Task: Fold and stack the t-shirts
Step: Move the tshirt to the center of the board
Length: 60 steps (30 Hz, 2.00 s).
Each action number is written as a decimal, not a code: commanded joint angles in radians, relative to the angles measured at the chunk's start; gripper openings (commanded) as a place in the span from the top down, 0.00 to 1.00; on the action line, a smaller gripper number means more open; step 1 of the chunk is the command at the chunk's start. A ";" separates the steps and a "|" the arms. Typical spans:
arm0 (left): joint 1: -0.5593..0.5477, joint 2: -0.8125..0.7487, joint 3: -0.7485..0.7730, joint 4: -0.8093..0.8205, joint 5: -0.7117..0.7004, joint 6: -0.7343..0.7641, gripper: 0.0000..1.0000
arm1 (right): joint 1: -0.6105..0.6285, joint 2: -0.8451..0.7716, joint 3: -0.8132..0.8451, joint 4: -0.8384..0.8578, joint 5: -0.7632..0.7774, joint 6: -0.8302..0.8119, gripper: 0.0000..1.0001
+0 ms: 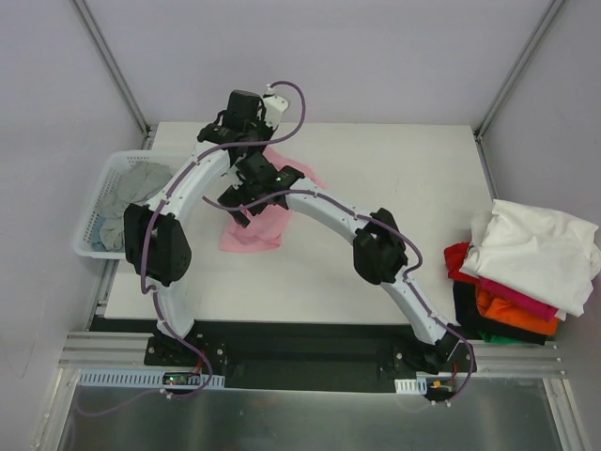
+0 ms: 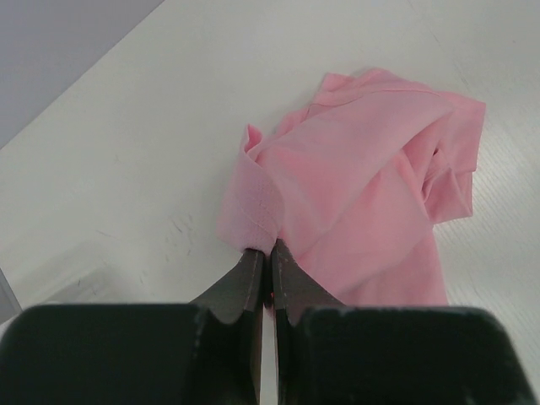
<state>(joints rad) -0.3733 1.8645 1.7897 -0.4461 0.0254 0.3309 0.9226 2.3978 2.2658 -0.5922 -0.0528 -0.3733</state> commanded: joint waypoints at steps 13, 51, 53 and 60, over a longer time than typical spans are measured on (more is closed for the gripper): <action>-0.010 0.004 -0.062 0.038 0.011 -0.007 1.00 | 0.021 0.078 -0.002 0.026 -0.202 0.071 0.06; -0.010 -0.037 -0.208 0.113 0.024 -0.032 1.00 | 0.005 0.095 -0.058 -0.023 -0.108 -0.039 0.34; -0.009 -0.045 -0.219 0.121 0.027 -0.035 1.00 | 0.009 0.100 -0.061 -0.023 -0.111 -0.038 0.35; -0.010 -0.061 -0.230 0.121 0.018 -0.024 1.00 | 0.009 0.080 -0.061 -0.035 -0.101 -0.052 0.66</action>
<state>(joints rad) -0.3737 1.8698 1.5723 -0.3260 0.0265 0.3077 0.9333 2.5023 2.2150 -0.6067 -0.1322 -0.4324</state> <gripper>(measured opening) 0.014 0.439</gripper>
